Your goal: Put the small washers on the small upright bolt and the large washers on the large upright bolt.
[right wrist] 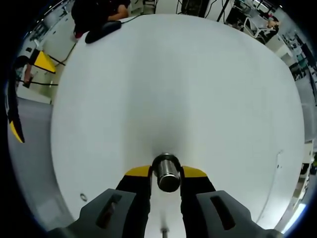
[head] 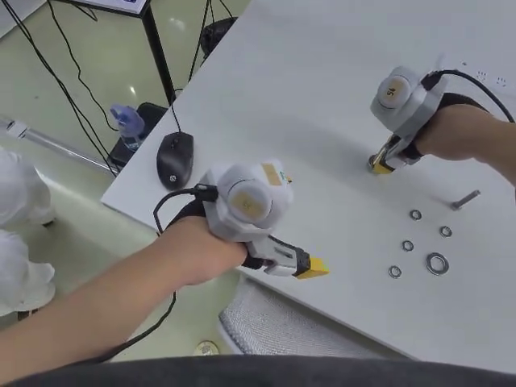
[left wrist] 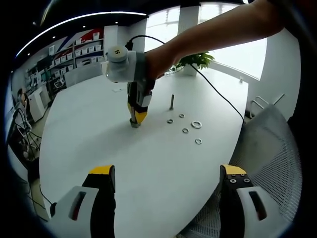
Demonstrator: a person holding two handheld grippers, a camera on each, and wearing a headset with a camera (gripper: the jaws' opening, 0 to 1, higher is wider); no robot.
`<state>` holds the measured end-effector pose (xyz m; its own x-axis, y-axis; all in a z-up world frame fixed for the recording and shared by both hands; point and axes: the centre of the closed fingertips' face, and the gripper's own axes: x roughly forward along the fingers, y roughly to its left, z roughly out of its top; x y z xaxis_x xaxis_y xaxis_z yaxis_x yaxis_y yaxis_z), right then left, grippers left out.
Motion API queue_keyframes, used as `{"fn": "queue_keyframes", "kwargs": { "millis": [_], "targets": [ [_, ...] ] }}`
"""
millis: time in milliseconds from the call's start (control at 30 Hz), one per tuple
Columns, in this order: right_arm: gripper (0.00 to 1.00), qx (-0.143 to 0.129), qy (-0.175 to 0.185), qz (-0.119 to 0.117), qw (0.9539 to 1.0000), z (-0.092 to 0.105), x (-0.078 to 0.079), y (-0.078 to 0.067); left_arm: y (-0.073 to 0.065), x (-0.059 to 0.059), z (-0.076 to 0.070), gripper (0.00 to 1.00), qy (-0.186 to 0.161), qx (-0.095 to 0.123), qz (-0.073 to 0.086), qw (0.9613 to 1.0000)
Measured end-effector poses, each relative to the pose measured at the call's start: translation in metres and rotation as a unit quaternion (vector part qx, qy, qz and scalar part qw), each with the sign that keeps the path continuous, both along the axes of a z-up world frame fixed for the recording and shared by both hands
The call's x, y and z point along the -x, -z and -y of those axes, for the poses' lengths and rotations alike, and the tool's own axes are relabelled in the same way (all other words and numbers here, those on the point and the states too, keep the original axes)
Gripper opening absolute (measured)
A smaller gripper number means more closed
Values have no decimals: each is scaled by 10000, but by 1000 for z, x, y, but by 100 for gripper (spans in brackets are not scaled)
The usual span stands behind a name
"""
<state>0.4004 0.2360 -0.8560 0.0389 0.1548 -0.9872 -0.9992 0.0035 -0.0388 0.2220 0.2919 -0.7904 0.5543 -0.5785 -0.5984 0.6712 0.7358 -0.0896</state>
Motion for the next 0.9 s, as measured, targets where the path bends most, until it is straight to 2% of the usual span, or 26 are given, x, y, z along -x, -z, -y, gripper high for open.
{"fn": "queue_keyframes", "kwargs": {
  "millis": [33,167,800,900],
  "targets": [
    [22,25,-21,0,10000,0,-2,4,-1,-1,-1,87,-40,-7,39,10000],
    [22,26,-15,24,10000,0,0,4,-3,-4,-2,87,-115,12,94,9999],
    [24,-98,61,55,9999,1,5,2,-2,-1,-2,87,-111,-12,54,9999],
    [29,-200,130,31,9997,1,5,1,-5,-1,-2,87,-120,1,92,9999]
  ]
}}
